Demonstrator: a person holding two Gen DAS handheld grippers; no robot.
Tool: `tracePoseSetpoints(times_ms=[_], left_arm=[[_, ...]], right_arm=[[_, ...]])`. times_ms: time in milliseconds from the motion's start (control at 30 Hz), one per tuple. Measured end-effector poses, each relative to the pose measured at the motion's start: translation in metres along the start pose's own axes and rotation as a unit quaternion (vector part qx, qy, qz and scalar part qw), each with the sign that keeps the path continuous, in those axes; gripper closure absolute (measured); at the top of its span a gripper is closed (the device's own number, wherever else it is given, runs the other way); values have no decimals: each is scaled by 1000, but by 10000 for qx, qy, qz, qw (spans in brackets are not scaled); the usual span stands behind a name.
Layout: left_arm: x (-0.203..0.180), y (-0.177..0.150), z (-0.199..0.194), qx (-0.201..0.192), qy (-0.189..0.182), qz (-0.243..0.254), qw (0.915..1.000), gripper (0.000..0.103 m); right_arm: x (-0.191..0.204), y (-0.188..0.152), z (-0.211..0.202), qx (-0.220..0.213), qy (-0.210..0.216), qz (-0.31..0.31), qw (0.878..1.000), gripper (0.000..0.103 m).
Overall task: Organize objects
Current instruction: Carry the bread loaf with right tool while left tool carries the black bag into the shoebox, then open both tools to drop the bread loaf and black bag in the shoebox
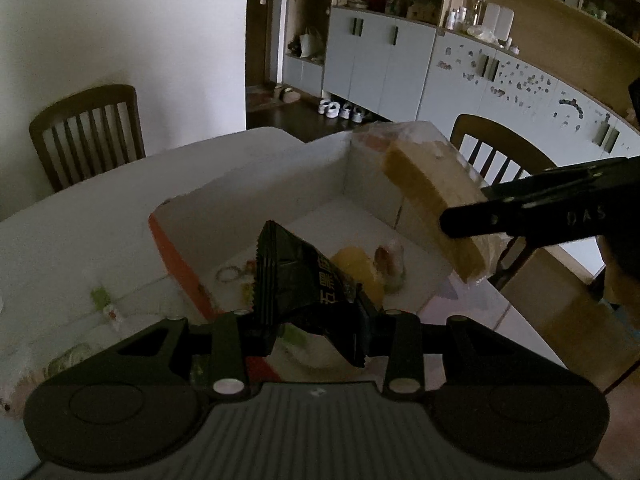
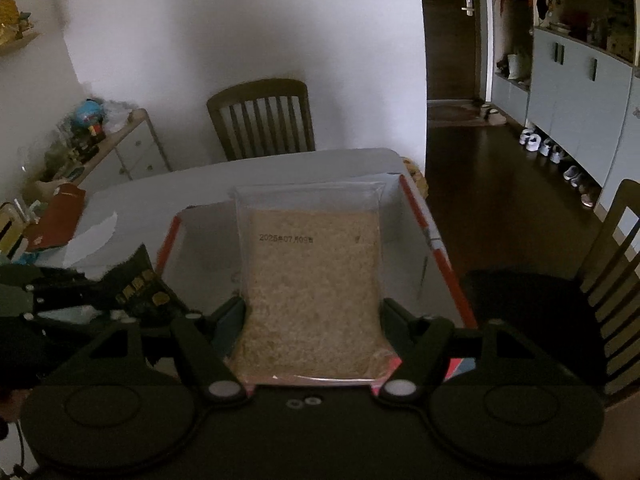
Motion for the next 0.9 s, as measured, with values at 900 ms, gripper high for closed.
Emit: tracePoseSetpoints(times_ms=[900], left_arm=[[19,40,135,1128,606,-128,9917,66]], right_arm=[[-6,-22,91,993,-226,-620,9929,30]])
Point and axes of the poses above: each gripper's, at about its wrist camera, not at the fingertips, and z roughly the way its jaws point, x to its left, y to its top, the point moved 10 cm from there along z, roughly the way its jaws point, and after that the axes turned 10 degrees about -z, right-handed, at the moved point
